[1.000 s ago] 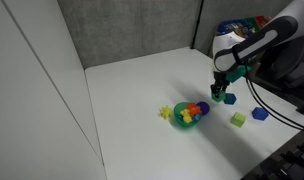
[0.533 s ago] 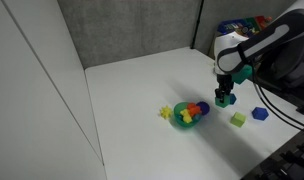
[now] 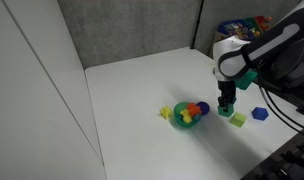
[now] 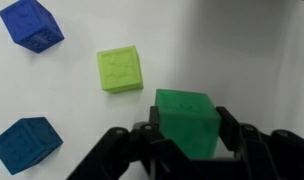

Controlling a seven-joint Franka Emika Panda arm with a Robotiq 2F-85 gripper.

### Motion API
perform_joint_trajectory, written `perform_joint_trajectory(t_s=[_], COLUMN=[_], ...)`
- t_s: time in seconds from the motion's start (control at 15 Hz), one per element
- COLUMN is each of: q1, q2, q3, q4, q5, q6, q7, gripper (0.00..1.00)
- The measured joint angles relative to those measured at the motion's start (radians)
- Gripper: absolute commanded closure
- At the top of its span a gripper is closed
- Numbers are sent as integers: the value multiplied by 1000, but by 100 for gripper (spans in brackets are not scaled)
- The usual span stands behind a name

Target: Remove the dark green toy block from the top of the blue toy block

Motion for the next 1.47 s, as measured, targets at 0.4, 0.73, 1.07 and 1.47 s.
perform_joint_trajectory(t_s=[0.4,0.73,1.07,1.47], q1=[2,4,4,-1], q2=[1,7,11,11], q3=[33,50,50,47], q4=[-2,3,13,47], q5=[0,0,0,2], q6=[-31,-36,-50,-98], q7=[-1,-1,-1,0], gripper=[67,15,0,0])
